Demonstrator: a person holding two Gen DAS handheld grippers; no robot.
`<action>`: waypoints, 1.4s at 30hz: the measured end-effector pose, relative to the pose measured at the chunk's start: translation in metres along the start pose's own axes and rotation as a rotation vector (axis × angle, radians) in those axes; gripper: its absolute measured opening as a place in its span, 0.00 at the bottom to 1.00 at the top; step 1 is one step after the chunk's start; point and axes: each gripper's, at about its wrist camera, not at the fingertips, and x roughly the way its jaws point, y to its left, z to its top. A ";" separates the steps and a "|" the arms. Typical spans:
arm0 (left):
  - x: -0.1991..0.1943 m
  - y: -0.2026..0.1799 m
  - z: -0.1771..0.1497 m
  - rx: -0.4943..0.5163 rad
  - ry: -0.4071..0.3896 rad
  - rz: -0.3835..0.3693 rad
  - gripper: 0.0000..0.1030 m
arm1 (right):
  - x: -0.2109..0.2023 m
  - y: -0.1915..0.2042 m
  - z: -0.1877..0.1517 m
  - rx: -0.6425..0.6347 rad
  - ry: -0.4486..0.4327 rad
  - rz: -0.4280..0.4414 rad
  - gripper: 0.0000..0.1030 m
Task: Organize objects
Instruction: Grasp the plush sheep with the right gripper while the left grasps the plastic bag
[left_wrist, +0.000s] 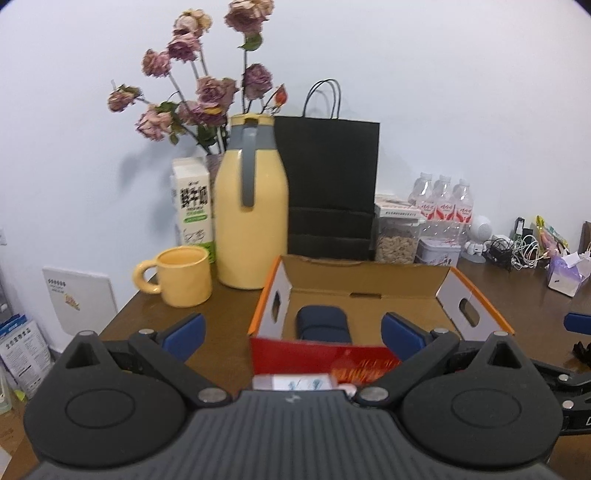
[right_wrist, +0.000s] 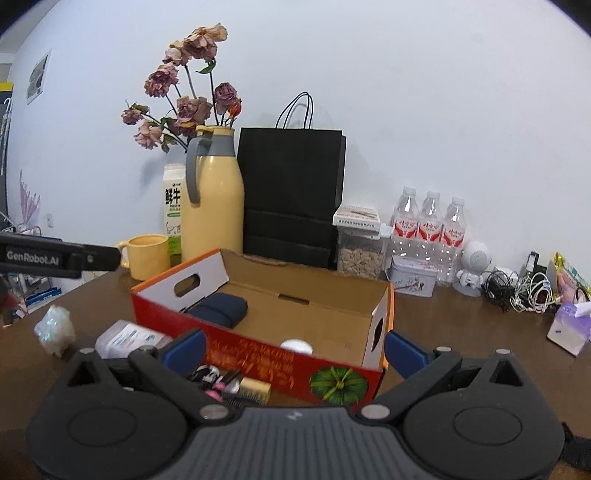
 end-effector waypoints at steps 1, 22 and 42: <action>-0.002 0.002 -0.003 -0.001 0.006 0.003 1.00 | -0.003 0.001 -0.003 0.001 0.004 0.001 1.00; -0.035 0.061 -0.077 -0.042 0.149 0.076 1.00 | -0.023 0.018 -0.068 0.045 0.112 -0.001 1.00; -0.020 0.098 -0.091 -0.117 0.190 0.125 1.00 | 0.004 0.005 -0.090 0.221 0.188 0.008 0.65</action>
